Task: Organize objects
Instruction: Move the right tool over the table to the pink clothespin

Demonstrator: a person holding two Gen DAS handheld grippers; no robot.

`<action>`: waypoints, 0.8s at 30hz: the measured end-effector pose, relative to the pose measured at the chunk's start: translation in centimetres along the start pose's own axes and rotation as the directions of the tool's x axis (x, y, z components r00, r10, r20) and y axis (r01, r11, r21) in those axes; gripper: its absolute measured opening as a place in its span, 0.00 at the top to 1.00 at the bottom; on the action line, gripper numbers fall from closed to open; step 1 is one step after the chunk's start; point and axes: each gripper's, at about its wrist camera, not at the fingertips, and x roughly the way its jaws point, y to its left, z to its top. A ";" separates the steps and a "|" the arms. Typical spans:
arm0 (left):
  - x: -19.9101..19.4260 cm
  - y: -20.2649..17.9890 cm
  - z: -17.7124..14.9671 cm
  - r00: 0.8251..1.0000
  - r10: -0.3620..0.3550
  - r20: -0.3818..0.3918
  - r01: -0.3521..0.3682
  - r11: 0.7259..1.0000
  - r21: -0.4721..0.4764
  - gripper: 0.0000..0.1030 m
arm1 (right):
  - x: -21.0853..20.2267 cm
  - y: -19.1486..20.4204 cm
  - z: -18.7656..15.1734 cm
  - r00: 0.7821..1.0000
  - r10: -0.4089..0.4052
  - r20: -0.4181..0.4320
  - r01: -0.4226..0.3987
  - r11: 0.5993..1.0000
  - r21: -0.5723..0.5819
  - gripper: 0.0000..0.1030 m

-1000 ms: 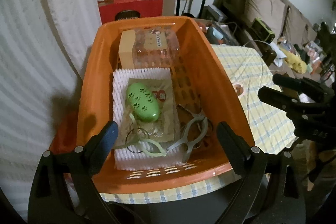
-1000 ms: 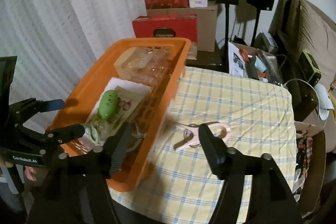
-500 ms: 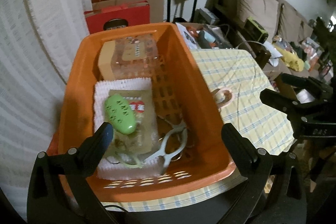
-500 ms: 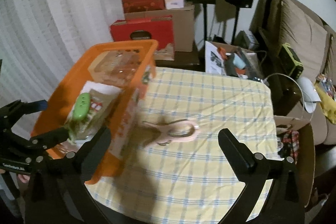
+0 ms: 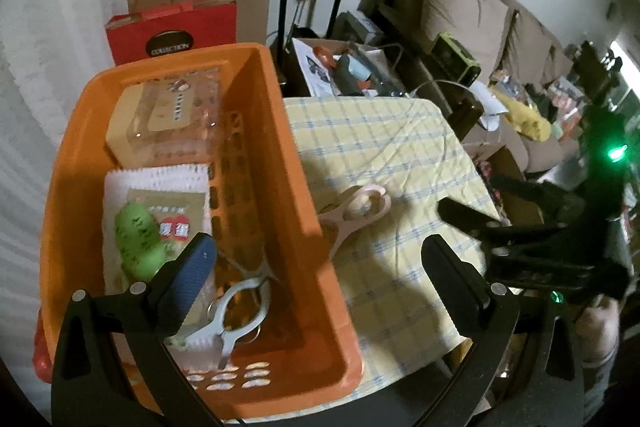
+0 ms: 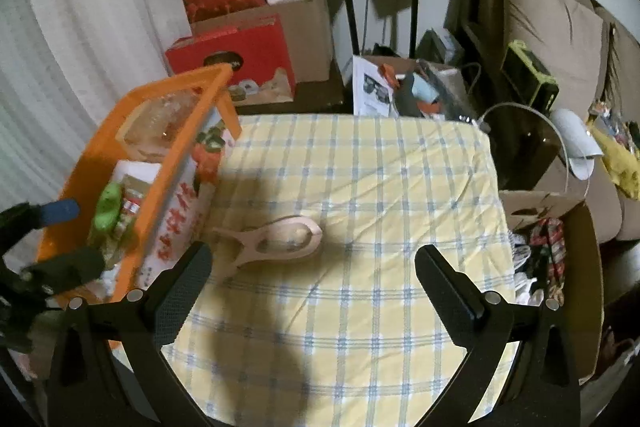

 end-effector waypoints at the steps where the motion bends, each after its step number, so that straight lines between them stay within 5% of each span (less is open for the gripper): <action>1: 0.2 -0.2 0.1 1.000 0.002 0.001 -0.002 1.000 0.003 0.00 | 0.6 -0.2 0.0 1.000 -0.005 -0.012 0.005 1.000 0.003 0.11; 10: 1.7 -0.9 0.3 1.000 -0.004 -0.017 0.004 1.000 0.006 0.00 | 6.7 -0.5 0.5 0.994 -0.023 -0.110 0.023 1.000 0.002 0.58; 17: 2.1 -1.5 0.0 1.000 -0.003 -0.018 0.004 1.000 0.011 0.00 | 10.0 0.0 0.7 0.987 -0.045 -0.156 0.044 0.999 -0.008 0.62; 24: 2.8 -2.6 -0.7 0.999 -0.022 -0.035 0.022 1.000 0.022 0.00 | 11.2 -0.2 0.1 0.980 -0.065 -0.186 0.063 0.998 -0.017 0.82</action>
